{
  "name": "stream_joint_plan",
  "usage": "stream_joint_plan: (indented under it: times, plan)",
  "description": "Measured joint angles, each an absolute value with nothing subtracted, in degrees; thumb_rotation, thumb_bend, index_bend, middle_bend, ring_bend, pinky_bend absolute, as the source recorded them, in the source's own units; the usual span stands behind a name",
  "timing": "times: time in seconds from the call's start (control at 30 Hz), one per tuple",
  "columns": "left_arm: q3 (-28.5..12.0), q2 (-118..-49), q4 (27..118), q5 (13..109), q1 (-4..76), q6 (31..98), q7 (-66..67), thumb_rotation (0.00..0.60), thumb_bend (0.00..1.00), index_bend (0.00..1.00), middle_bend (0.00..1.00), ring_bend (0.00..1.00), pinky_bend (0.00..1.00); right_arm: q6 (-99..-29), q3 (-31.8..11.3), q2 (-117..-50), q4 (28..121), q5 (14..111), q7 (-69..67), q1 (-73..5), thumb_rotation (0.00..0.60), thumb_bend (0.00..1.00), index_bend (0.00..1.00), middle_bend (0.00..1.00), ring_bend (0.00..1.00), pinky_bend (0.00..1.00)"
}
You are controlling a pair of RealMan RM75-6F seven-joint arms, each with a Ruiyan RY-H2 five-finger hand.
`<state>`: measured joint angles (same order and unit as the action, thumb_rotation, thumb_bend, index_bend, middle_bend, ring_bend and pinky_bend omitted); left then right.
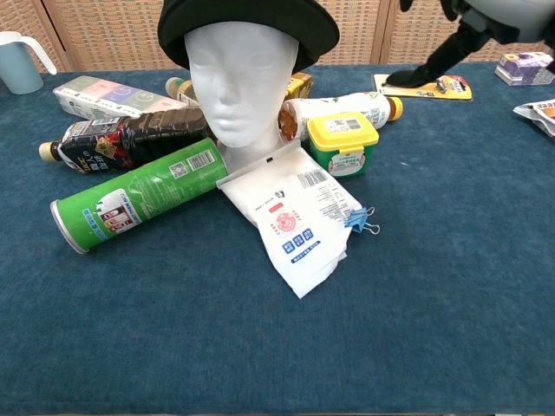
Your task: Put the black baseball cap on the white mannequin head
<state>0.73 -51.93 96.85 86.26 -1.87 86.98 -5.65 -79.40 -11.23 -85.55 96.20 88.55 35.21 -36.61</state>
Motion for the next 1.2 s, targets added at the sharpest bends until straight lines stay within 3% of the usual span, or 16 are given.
stream_joint_plan:
  times: [0.1,0.3,0.47,0.83,1.2]
  plan:
    - [0.7,-51.9,97.1,86.2,-1.8,86.9,-5.3,0.600,0.35,0.55,0.41,0.29,0.31,-79.9,-10.5,-83.9,96.4,88.0,34.6,-35.1,0.600,0.21,0.25,0.38,0.50,0.67]
    - [0.4,-51.9,97.5,85.7,-1.4,86.6,-4.6,0.600,0.35,0.55,0.41,0.29,0.31,-80.5,-8.6,-78.8,97.7,85.8,32.2,-31.2,0.600,0.42,0.48,0.55,0.64,0.80]
    - [0.3,-52.1,97.7,85.2,-1.2,85.9,-3.9,0.600,0.35,0.55,0.41,0.29,0.31,-80.5,-7.2,-75.1,99.0,82.5,29.3,-27.9,0.600,0.48,0.56,0.62,0.71,0.84]
    - [0.2,-55.5,95.7,84.9,-1.7,87.1,-3.8,0.600,0.35,0.55,0.42,0.33,0.36,-83.4,-4.6,-71.1,100.0,77.0,24.9,-19.7,0.600,0.58,0.64,0.70,0.78,0.88]
    - [0.0,-59.5,92.6,89.5,-1.6,90.4,-5.3,0.600,0.35,0.55,0.42,0.33,0.36,-88.5,-4.7,-70.9,98.3,75.5,22.4,-13.7,0.600,0.58,0.65,0.70,0.78,0.88]
